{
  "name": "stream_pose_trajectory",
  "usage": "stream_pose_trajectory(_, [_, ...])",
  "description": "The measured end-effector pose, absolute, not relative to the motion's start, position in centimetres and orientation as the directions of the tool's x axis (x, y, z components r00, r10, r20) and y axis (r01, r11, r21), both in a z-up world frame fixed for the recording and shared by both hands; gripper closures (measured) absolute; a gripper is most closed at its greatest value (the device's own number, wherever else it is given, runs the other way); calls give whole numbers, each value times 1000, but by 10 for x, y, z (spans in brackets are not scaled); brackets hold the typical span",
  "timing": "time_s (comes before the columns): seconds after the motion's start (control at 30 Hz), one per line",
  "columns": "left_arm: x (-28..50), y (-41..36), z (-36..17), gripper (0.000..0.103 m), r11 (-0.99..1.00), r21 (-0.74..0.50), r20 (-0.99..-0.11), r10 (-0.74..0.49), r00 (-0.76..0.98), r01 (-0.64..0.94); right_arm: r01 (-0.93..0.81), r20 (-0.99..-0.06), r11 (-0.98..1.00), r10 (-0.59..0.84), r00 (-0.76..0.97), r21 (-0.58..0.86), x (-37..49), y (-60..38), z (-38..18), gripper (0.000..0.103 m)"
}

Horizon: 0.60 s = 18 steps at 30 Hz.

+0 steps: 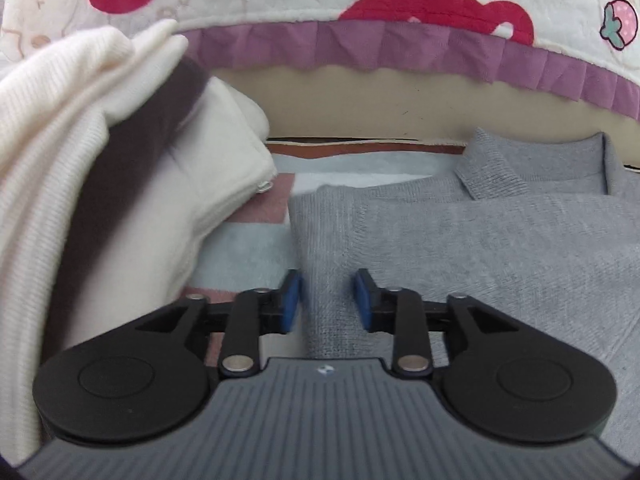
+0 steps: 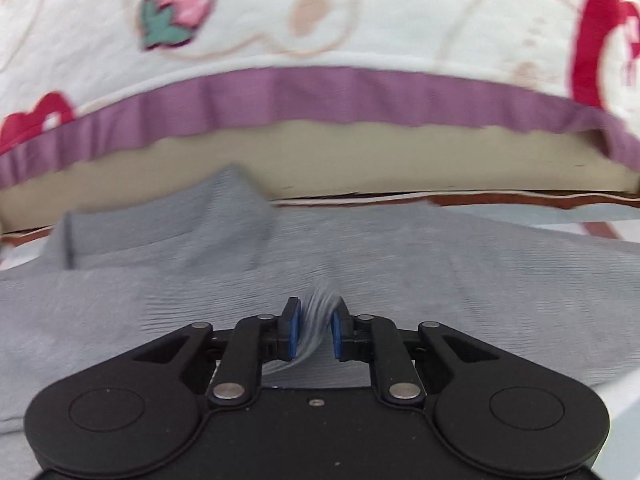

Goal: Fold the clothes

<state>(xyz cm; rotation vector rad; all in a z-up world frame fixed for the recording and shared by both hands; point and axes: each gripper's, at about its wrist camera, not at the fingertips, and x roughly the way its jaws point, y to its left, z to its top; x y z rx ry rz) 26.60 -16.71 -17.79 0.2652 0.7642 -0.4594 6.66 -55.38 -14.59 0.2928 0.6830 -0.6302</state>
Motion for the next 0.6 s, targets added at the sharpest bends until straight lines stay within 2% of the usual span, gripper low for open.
stream_pose_trajectory(0.07, [258,-170,-170,67,852,91,-699,-315,643,516,693,-654,721,-527,543,-6,53,-566,-143,86])
stream_pose_trajectory(0.1, [250,-173,-163,62,836,102,-677,-339,653,540,723,-647,691,-555,523,-8,42,-575,-140,83])
stream_pose_trajectory(0.17, [234,-182,-150,57,795,106,-632,-410,658,597,782,-635,623,-591,498,34,14,-597,-133,58])
stream_pose_trajectory(0.23, [219,-196,-138,52,742,55,-602,-509,615,668,827,-639,543,-587,496,143,-23,-625,-128,52])
stream_pose_trajectory(0.33, [201,-234,-132,51,641,-66,-617,-629,473,765,868,-657,393,-573,490,305,-80,-666,-125,51])
stream_pose_trajectory(0.43, [176,-290,-131,50,525,-69,-634,-680,370,848,868,-677,232,-549,490,439,-129,-698,-131,49])
stream_pose_trajectory(0.5, [156,-332,-135,50,463,-6,-627,-692,357,886,856,-693,143,-528,491,498,-151,-713,-137,48])
stream_pose_trajectory(0.6, [126,-386,-150,50,376,166,-587,-705,398,912,838,-712,54,-499,493,543,-173,-729,-148,47])
